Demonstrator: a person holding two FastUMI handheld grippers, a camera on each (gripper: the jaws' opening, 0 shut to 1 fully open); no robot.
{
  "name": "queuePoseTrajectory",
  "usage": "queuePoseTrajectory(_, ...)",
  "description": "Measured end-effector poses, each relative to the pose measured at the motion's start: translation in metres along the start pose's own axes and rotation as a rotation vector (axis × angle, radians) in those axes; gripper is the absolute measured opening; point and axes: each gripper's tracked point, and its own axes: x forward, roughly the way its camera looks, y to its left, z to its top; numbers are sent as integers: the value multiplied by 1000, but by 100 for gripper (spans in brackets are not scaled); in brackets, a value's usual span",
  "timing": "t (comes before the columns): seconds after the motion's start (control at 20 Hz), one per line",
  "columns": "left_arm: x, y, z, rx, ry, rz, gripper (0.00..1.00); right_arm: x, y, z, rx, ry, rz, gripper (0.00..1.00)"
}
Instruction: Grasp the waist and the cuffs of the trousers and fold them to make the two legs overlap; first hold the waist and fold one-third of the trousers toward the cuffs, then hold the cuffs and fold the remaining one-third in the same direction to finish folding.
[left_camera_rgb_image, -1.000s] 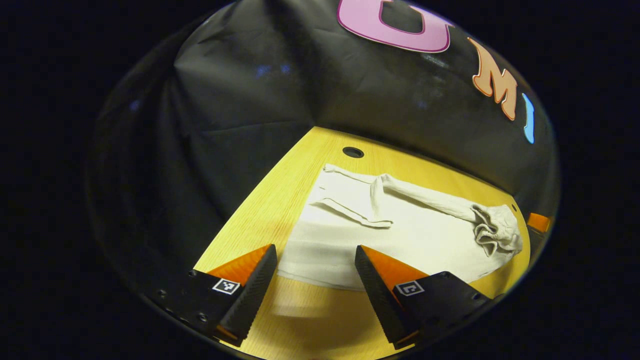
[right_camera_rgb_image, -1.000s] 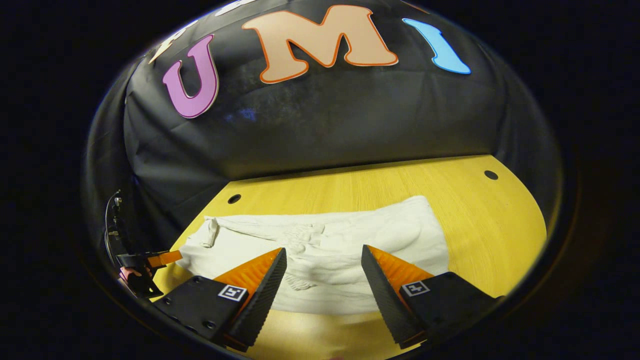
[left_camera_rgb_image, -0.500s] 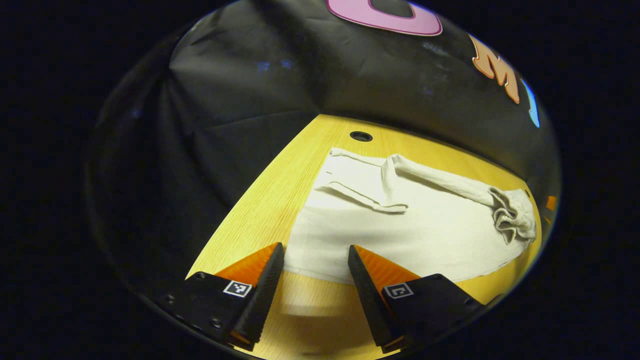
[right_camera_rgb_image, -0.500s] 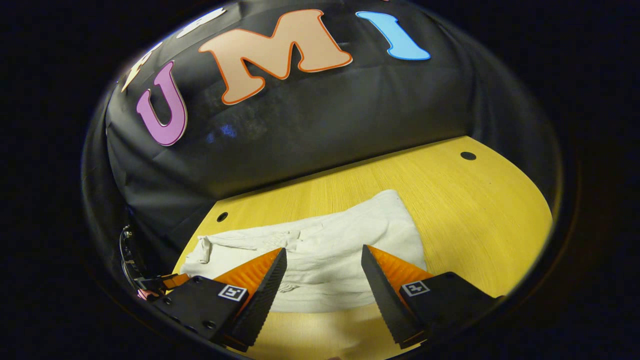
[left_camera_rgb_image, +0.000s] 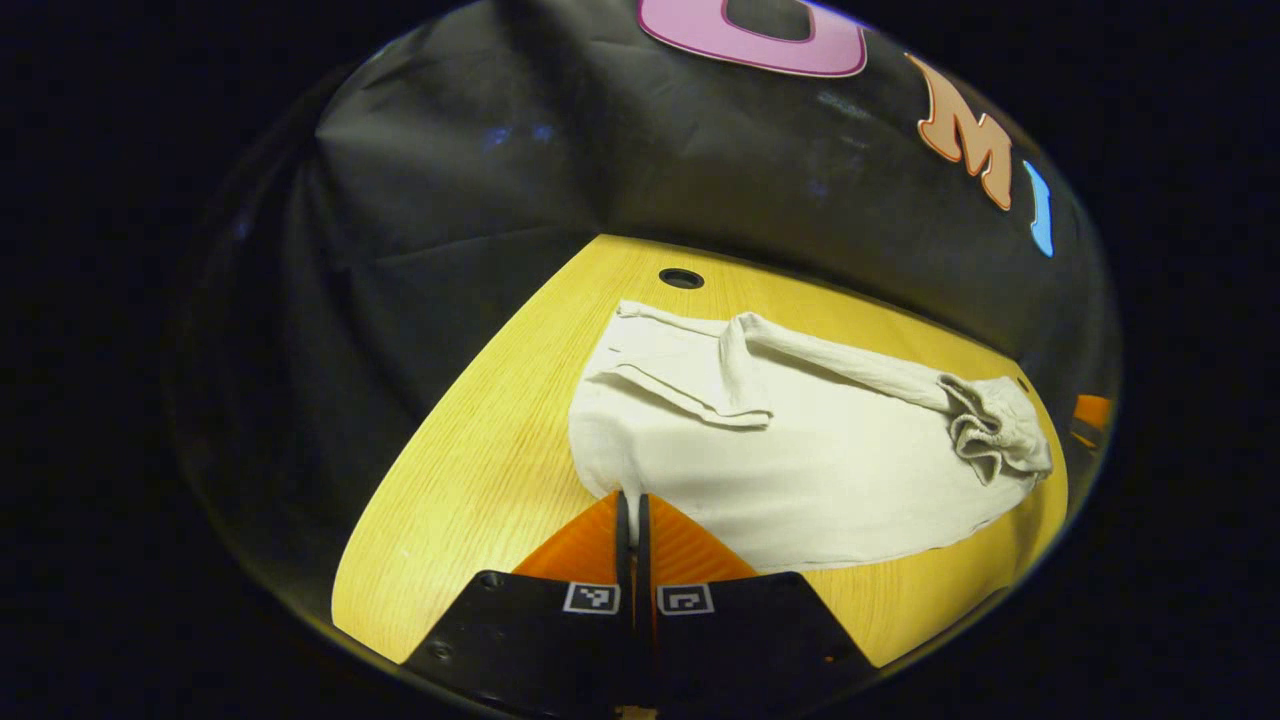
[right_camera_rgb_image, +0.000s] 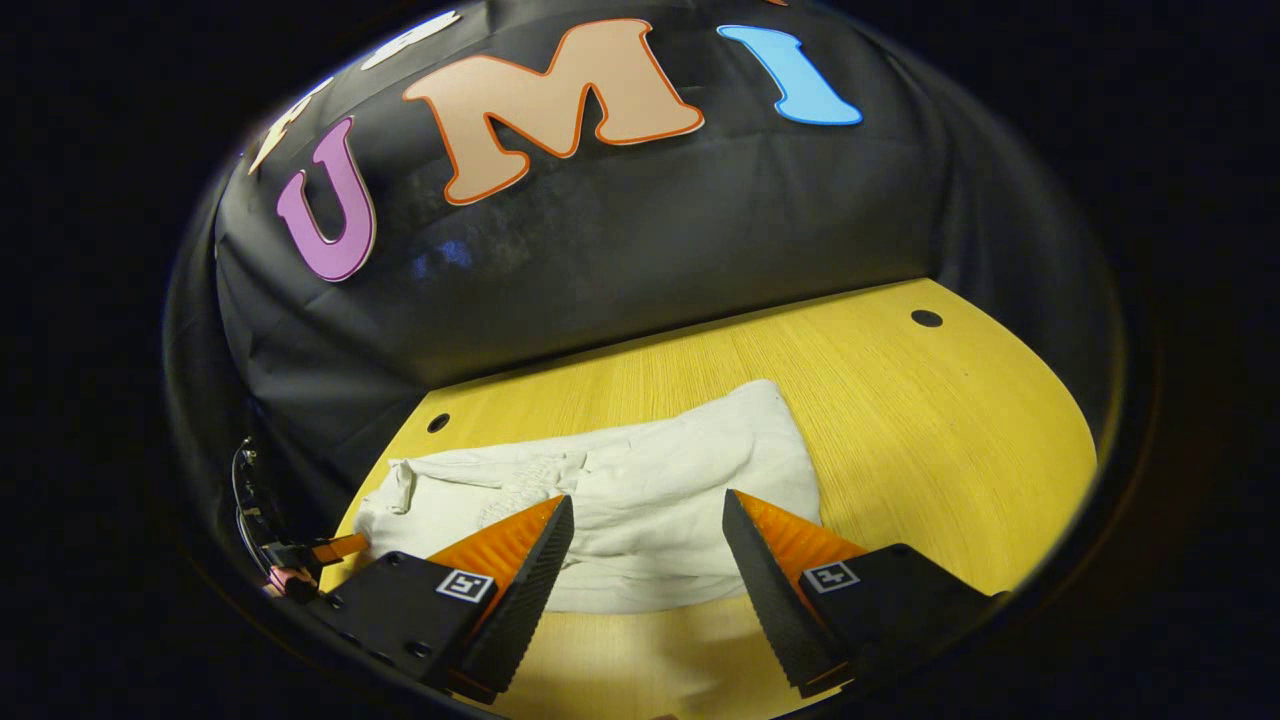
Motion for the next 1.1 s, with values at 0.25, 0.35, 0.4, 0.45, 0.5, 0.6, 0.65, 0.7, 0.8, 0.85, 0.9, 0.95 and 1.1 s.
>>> queuePoseTrajectory(0.25, -10, -15, 13, -31, -41, -32, 0, -12, -14, 8, 14, -14, -24, 91)
queuePoseTrajectory(0.35, -15, -26, 23, -31, -65, -41, 0, -17, -18, 14, 37, -31, -21, 96)
queuePoseTrajectory(0.4, -19, -33, 30, -37, -75, -50, 0, -21, -22, 14, 43, -36, -21, 96)
queuePoseTrajectory(0.45, -22, -42, 35, -47, -86, -64, 0, -24, -26, 17, 44, -42, -22, 96)
queuePoseTrajectory(0.5, -27, -52, 40, -55, -100, -76, 0, -26, -30, 18, 49, -36, -23, 91)
queuePoseTrajectory(0.6, -34, -72, 56, -62, -140, -98, 0, -35, -36, 21, 64, -33, -11, 96)
queuePoseTrajectory(0.65, -36, -83, 62, -63, -154, -108, 0, -40, -42, 22, 65, -35, -11, 91)
queuePoseTrajectory(0.7, -41, -96, 68, -61, -163, -118, 0, -46, -49, 24, 61, -41, -16, 96)
queuePoseTrajectory(0.8, -49, -127, 82, -58, -191, -149, 0, -60, -63, 29, 57, -49, -16, 96)
queuePoseTrajectory(0.85, -53, -143, 91, -58, -210, -171, 0, -66, -69, 30, 58, -46, -9, 91)
queuePoseTrajectory(0.9, -57, -161, 99, -62, -228, -193, 0, -69, -76, 31, 55, -45, -8, 91)
queuePoseTrajectory(0.95, -61, -179, 105, -62, -240, -218, 0, -73, -84, 33, 49, -44, -10, 90)
queuePoseTrajectory(1.1, -77, -233, 124, -48, -279, -283, 0, -83, -105, 39, 54, -46, 0, 97)
